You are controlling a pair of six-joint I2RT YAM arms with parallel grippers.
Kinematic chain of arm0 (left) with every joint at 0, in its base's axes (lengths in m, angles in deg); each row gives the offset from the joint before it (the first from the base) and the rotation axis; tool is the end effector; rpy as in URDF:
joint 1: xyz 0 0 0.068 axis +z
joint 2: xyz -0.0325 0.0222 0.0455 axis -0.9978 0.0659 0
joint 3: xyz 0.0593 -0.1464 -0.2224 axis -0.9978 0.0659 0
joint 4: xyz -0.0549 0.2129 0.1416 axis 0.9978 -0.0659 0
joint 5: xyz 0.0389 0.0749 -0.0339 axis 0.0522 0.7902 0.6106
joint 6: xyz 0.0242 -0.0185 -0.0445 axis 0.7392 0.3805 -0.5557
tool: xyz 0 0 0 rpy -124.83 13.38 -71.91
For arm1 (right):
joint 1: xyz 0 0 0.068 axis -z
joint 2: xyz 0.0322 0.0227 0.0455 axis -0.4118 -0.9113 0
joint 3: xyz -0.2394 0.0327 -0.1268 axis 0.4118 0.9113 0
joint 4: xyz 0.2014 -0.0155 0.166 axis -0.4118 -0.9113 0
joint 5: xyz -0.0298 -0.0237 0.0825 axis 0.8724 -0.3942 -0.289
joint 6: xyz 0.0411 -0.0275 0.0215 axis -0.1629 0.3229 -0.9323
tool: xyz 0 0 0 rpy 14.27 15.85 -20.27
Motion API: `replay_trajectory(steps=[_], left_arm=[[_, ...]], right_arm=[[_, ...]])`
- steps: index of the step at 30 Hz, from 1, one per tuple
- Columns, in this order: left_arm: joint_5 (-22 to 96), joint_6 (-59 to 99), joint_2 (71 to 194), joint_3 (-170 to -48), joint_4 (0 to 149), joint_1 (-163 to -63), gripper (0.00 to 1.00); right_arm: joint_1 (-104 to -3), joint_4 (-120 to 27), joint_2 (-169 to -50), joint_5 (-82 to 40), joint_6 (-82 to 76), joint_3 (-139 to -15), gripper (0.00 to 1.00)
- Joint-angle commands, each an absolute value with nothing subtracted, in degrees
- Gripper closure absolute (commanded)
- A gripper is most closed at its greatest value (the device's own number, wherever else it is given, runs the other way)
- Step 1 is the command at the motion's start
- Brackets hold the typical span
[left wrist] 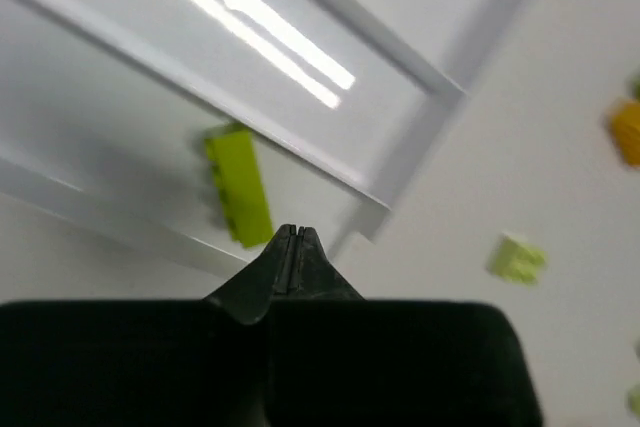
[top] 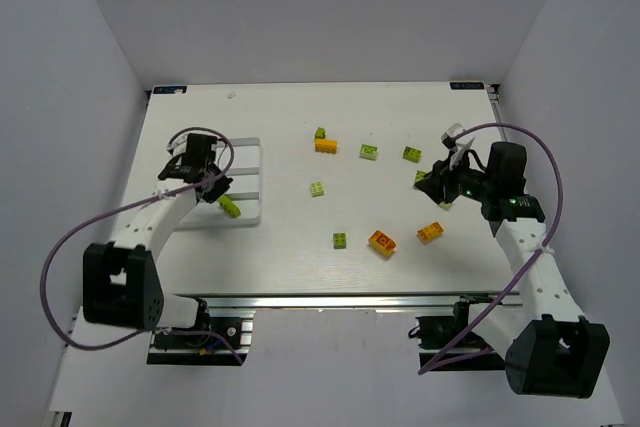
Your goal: Sort the legos into containers by color
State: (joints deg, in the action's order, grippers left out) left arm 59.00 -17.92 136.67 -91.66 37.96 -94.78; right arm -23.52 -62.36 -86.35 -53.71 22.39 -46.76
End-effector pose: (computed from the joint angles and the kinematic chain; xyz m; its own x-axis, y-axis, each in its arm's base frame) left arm 0.2720 -0.0325 0.2317 -0.5785 -0.6551 -0.4860 -0.6251 0.7388 -0.2517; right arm 0.2197 0.0202 0.2949 -0.2797 -0.2357 -0.9307 -0.6828 0.7303 0.0202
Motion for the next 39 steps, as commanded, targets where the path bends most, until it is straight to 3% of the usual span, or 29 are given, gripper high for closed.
replay_trajectory(steps=[1,3,4,5,6,7,9,12,14,15,17,26,39], left_arm=[[43.16,-3.21,125.12,-89.79,45.04,-94.57,1.0],[36.6,4.71,120.8,-86.52,51.37,-95.1,0.99],[32.04,6.47,118.77,-83.98,54.0,-95.1,0.93],[31.39,8.84,115.53,-83.26,54.37,-95.71,0.79],[30.42,9.65,114.28,-82.65,54.64,-95.71,0.51],[28.85,10.44,113.23,-81.77,55.86,-95.71,0.41],[26.29,12.81,110.85,-80.1,56.4,-95.71,0.25],[23.21,14.84,108.83,-77.37,58.68,-95.71,0.17],[20.85,15.36,107.95,-76.93,59.13,-95.71,0.15],[20.14,15.45,107.42,-77.19,58.69,-95.19,0.14],[19.87,15.46,106.1,-77.02,58.59,-95.19,0.13],[20.92,15.28,100.73,-75.43,58.69,-95.71,0.1],[19.43,15.45,99.86,-75.43,59.3,-95.19,0.1]], right_arm=[[-26.41,-60.31,-87.67,-49.55,22.89,-47.09,0.73],[-28.0,-60.3,-89.69,-46.9,22.81,-48.76,0.84],[-28.44,-60.13,-90.74,-43.66,22.2,-49.46,0.84],[-28.71,-59.96,-93.01,-41.89,21.93,-50.86,0.8],[-29.15,-59.95,-94.17,-40.13,21.84,-51.74,0.61],[-29.33,-60.65,-95.75,-37.33,21.93,-52.71,0.54],[-30.46,-63.89,-100.14,-37.21,23.15,-56.21,0.42],[-33.36,-66.81,-103.93,-35.55,23.16,-57.55,0.34],[-33.2,-64.36,-105.77,-28.89,22.89,-57.56,0.28],[-34.59,-62.96,-106.56,-26.6,22.89,-58.16,0.18],[-34.34,-60.92,-111.11,-23.68,24.38,-60.35,0.11],[-33.81,-78.75,-140.74,-22.1,42.65,-93.19,0.11],[-32.84,-86.05,-153.24,-24.03,51.81,-104.31,0.14]])
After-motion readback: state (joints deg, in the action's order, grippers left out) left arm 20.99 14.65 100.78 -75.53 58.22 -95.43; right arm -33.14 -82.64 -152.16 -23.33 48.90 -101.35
